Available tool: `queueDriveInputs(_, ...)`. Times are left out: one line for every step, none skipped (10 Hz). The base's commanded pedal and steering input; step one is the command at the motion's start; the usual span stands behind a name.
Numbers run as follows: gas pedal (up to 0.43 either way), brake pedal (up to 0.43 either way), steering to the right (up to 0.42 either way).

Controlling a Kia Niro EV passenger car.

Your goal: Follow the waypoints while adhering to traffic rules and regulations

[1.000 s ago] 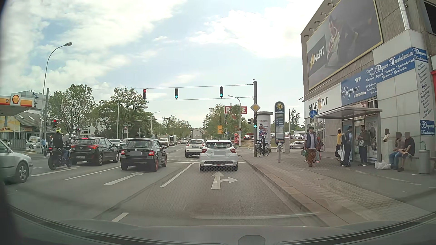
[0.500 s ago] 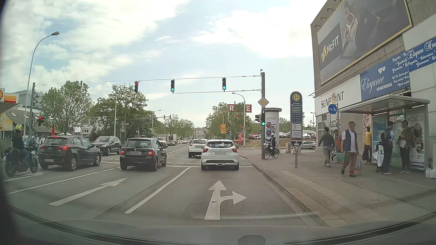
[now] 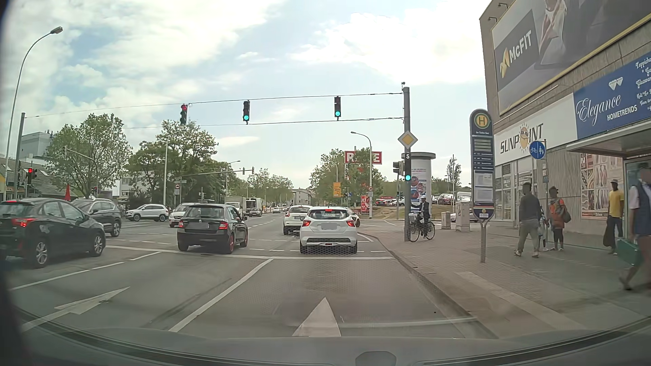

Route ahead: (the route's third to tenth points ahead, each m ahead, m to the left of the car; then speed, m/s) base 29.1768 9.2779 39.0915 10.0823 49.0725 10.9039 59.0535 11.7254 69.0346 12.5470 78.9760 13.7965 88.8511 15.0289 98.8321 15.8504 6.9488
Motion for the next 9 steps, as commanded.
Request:
queueDriveInputs(0.000,0.024,-0.012)
queueDriveInputs(0.000,0.024,-0.012)
queueDriveInputs(0.000,0.024,-0.012)
queueDriveInputs(0.000,0.024,-0.012)
queueDriveInputs(0.000,0.043,-0.012)
queueDriveInputs(0.000,0.091,-0.012)
queueDriveInputs(0.000,0.140,-0.012)
queueDriveInputs(0.000,0.159,-0.011)
queueDriveInputs(0.000,0.165,-0.010)
